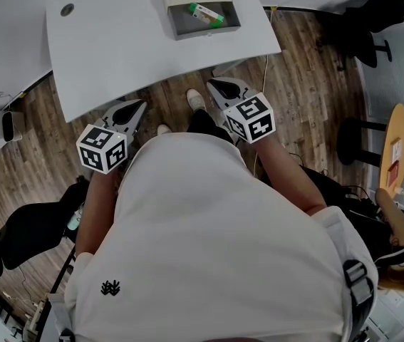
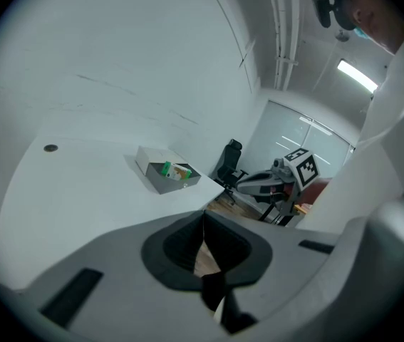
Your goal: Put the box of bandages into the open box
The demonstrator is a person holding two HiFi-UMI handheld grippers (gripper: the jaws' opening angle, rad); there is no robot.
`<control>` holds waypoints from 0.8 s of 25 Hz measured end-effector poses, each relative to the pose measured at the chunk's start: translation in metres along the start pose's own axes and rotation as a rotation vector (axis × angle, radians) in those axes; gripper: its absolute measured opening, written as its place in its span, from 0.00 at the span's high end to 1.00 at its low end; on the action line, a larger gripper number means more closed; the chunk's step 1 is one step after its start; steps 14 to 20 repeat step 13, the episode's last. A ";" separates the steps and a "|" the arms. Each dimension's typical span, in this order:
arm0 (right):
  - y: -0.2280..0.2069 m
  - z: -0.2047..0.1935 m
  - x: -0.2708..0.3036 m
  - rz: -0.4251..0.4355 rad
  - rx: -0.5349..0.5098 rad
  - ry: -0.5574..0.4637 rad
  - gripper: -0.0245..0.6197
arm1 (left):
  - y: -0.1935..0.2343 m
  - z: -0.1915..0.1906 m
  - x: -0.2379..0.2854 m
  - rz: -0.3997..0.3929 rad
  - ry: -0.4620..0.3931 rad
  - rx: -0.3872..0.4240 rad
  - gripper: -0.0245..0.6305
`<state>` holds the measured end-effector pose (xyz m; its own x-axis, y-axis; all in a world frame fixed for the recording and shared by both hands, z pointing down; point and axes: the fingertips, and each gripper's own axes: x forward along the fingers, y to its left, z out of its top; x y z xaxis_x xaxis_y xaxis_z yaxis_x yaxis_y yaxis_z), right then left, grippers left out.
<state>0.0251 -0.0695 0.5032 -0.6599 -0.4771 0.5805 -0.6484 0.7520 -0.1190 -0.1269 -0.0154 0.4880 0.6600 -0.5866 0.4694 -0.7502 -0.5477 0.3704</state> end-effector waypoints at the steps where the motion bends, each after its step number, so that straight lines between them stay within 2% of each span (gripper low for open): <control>1: 0.001 -0.001 0.001 0.002 0.000 0.003 0.95 | 0.000 0.000 0.000 0.001 0.001 0.000 0.95; 20: 0.000 -0.017 -0.006 -0.006 0.014 0.029 0.95 | -0.009 -0.010 0.007 -0.019 0.032 -0.006 0.95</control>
